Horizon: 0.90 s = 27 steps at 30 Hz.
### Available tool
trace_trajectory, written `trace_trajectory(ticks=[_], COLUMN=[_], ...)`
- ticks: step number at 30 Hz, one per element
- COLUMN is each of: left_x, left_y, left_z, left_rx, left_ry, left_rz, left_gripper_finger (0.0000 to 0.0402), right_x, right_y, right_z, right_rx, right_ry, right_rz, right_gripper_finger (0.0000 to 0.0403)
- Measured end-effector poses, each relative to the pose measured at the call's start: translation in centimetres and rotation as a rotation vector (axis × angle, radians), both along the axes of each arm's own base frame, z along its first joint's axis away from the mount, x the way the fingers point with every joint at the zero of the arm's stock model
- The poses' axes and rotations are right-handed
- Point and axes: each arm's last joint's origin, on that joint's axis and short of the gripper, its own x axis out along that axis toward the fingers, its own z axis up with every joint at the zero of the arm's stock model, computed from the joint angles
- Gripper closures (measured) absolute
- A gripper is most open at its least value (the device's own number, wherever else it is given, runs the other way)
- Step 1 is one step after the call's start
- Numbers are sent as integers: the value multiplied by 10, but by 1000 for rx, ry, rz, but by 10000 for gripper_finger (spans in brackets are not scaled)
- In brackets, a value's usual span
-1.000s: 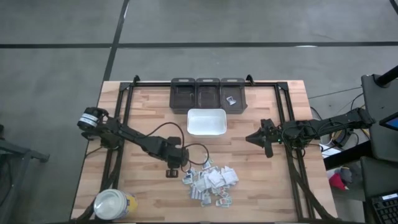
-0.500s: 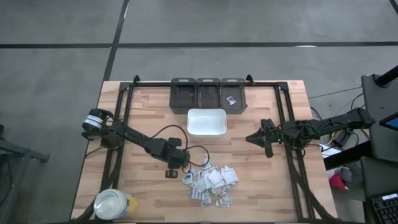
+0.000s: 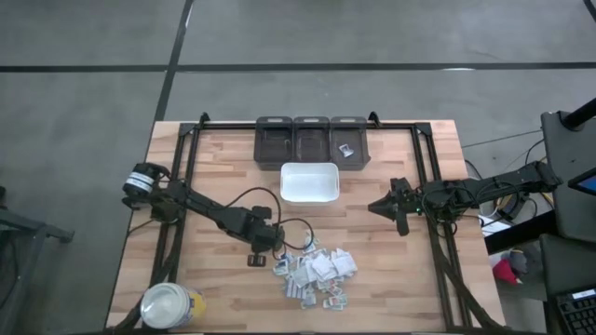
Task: Pick & Place First Aid Supplies
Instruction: Put the white alcohol pad into the right black bin
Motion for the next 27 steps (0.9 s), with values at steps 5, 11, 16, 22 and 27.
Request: trace_trajectory(ticks=[5, 11, 16, 22, 27], left_x=[0, 0, 2, 3, 3], left_y=[0, 0, -1, -1, -1], left_z=[0, 2, 7, 12, 20], left_rx=[-3, -7, -7, -2, 11], left_ry=[0, 4, 9, 25, 67], left_rz=[2, 0, -4, -5, -5], left_gripper_finger=[363, 376, 376, 377, 377], right_x=[0, 0, 0, 0, 0], right_y=[0, 0, 0, 0, 0], right_z=[0, 0, 0, 0, 0], right_rx=[0, 1, 1, 1, 1], right_ry=[0, 0, 0, 0, 0], right_rz=[0, 0, 0, 0, -1], right_gripper_finger=[346, 346, 346, 346, 346])
